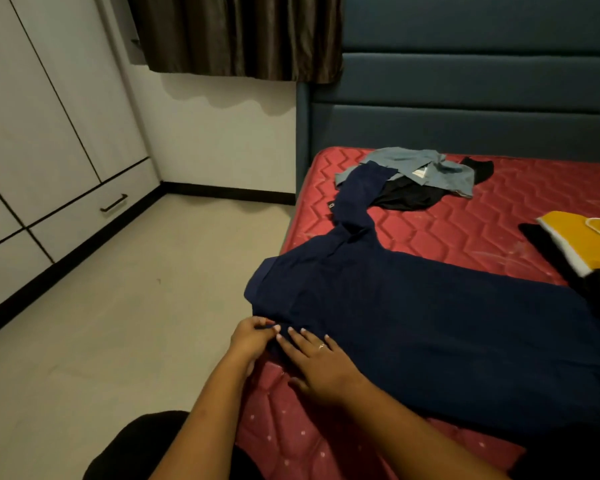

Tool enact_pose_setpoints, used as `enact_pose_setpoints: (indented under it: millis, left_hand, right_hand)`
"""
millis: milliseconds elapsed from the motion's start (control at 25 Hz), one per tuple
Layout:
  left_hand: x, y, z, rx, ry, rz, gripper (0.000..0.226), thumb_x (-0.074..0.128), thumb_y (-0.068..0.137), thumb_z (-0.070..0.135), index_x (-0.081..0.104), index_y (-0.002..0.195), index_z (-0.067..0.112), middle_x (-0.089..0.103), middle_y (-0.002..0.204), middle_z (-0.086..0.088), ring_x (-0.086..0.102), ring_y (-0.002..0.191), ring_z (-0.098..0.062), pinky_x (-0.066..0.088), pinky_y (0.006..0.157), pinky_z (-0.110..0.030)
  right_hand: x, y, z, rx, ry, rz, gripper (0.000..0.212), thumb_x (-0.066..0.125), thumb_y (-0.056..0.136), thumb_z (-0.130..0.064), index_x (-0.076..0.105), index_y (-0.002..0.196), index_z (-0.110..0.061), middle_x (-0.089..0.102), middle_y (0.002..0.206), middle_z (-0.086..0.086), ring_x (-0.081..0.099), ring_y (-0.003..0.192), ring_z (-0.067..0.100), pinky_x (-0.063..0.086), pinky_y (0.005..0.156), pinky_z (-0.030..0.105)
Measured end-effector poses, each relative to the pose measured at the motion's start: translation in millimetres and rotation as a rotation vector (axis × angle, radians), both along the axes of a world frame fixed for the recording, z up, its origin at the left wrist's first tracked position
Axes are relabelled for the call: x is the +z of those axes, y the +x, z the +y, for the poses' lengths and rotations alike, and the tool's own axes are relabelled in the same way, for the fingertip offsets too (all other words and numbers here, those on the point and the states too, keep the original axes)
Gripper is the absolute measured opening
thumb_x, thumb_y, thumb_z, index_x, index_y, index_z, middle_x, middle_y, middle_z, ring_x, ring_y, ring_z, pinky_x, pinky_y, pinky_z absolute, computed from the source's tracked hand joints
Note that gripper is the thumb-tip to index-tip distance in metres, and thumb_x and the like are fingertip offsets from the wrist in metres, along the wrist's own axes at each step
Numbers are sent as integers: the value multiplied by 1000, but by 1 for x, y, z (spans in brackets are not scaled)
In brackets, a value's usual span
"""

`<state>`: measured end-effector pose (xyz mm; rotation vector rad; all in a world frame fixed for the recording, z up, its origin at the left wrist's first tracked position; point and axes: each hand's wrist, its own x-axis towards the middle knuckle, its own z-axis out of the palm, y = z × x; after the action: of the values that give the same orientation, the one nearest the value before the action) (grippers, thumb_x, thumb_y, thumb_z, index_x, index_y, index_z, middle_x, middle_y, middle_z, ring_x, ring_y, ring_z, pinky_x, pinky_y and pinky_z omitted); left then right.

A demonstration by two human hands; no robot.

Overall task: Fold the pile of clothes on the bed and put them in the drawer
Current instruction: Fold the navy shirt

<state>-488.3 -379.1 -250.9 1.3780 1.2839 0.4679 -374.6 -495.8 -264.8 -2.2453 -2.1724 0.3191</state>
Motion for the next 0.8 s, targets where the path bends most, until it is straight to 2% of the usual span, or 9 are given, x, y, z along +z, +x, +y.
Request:
enact_pose_setpoints:
  millis: [80, 160, 280, 440, 560, 640, 680, 720, 800]
  left_hand:
    - [8, 4, 14, -11, 141, 163, 13, 76, 78, 10, 65, 73, 12, 68, 76, -6, 63, 77, -21, 48, 68, -27]
    - [20, 0, 27, -59, 205, 307, 18, 81, 71, 10, 64, 67, 12, 68, 73, -4, 65, 75, -21, 52, 70, -27]
    - [32, -10, 34, -194, 198, 553, 30, 82, 69, 19, 67, 91, 6, 70, 94, -11, 68, 90, -26, 57, 82, -33]
    - [33, -20, 28, -425, 198, 933, 51, 75, 80, 32, 55, 121, 9, 57, 122, -10, 60, 107, -23, 49, 81, -25]
    - [35, -21, 11, -327, 296, 991, 42, 65, 88, 18, 51, 127, 11, 36, 135, -8, 49, 115, -24, 45, 79, -29]
    - [35, -16, -2, -312, 580, 979, 44, 56, 93, 21, 44, 135, 15, 25, 146, -5, 39, 125, -23, 42, 84, -32]
    - [31, -11, -9, -351, 732, 931, 52, 51, 96, 27, 34, 143, 17, 19, 152, -4, 32, 132, -23, 40, 94, -34]
    - [26, -4, -16, -415, 828, 865, 59, 46, 98, 35, 23, 149, 19, 13, 157, -2, 23, 140, -23, 34, 105, -37]
    - [10, 16, -34, -572, 897, 808, 64, 36, 99, 47, 8, 153, 26, 2, 161, 1, 7, 147, -21, 16, 116, -44]
  right_hand:
    - [-14, 11, 9, -36, 12, 5, 84, 12, 79, -68, -8, 152, -31, -4, 161, -7, -2, 149, 13, 2, 119, 45]
    - [-22, 18, 13, -33, 57, 31, 84, 24, 83, -66, -5, 153, -29, -3, 161, -9, -2, 148, 11, 0, 121, 41]
    - [-22, 13, 18, 3, 112, 41, 86, 43, 85, -48, -9, 151, -32, -4, 160, -10, -4, 147, 7, -9, 117, 33]
    - [-25, -1, 18, 88, 73, -15, 86, 17, 71, -47, -11, 151, -32, -3, 161, -7, -6, 148, 11, -15, 114, 35]
    - [-22, -5, 14, 183, 15, -22, 73, 17, 86, -59, -11, 149, -35, -2, 161, -5, -8, 148, 14, -15, 114, 40]
    - [-12, 4, 12, 248, -3, 0, 70, 23, 92, -64, -6, 149, -34, 2, 161, -5, -7, 147, 14, -13, 114, 41]
    - [-9, 15, 9, 267, 2, -2, 68, 21, 94, -64, 1, 152, -33, 5, 161, -5, -4, 147, 14, -11, 115, 42]
    - [-7, 29, 4, 282, 26, -45, 65, 16, 95, -64, 10, 152, -32, 12, 160, -5, 4, 147, 14, -4, 116, 43]
    - [-9, 64, -15, 253, 37, -151, 60, 8, 98, -59, 28, 149, -34, 35, 153, -6, 33, 141, 15, 25, 114, 47]
